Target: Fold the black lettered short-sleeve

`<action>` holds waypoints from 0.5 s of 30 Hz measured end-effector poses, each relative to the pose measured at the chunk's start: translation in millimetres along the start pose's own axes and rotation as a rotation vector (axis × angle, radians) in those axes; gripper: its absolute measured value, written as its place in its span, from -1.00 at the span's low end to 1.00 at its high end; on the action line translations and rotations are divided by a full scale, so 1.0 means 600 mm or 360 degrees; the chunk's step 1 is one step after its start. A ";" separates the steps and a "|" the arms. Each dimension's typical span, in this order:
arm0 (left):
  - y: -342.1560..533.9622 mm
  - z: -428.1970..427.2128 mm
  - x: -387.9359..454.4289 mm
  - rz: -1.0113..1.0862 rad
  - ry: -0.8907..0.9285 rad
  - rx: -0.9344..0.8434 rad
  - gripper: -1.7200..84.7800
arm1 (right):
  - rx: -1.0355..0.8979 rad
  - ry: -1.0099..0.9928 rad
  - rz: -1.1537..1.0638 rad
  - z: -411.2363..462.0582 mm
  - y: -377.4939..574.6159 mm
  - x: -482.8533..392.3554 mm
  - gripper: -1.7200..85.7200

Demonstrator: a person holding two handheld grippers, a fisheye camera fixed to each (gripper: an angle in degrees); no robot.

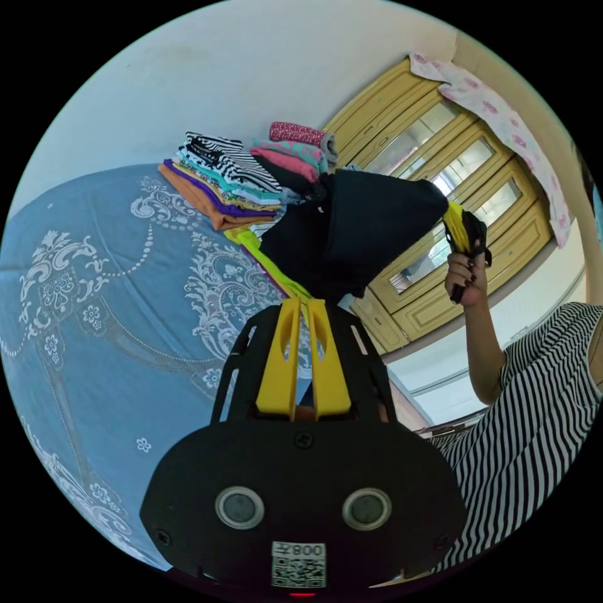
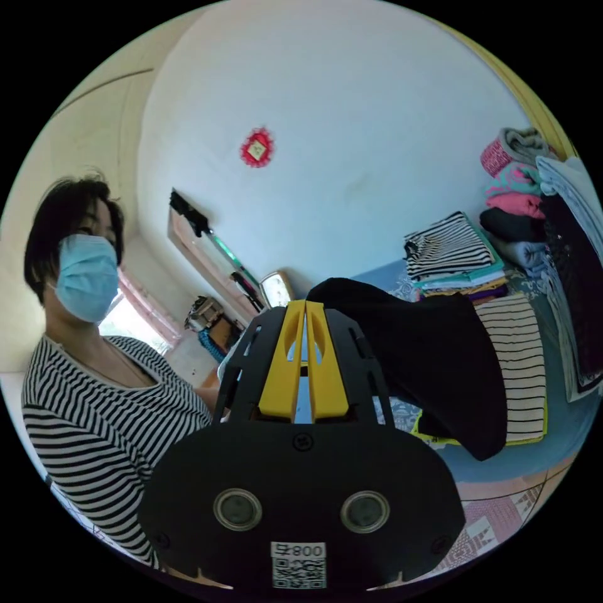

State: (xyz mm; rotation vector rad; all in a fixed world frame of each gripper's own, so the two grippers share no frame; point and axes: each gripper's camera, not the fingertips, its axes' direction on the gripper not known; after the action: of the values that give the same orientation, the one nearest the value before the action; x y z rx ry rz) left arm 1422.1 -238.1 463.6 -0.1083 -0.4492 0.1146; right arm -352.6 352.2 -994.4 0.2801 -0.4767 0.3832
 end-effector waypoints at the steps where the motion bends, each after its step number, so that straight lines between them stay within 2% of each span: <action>1: 0.016 -0.015 -0.009 0.0019 0.0003 0.0026 -0.90 | 0.0002 -0.0004 -0.0014 -0.014 0.004 -0.012 -0.96; 8: 0.101 -0.055 -0.131 -0.0132 0.0091 0.0061 -0.84 | -0.0142 -0.0114 -0.0006 -0.108 0.083 -0.091 -0.96; 15: 0.162 0.041 -0.346 -0.0488 0.0423 -0.0106 -0.74 | -0.0231 -0.0246 0.0168 -0.176 0.144 -0.086 -0.96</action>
State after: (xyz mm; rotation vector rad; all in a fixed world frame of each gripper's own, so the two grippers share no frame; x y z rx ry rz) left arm 1217.1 -167.8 384.1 -0.1171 -0.2001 -0.2146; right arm -389.9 450.9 -1094.8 0.1441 -0.6697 0.4295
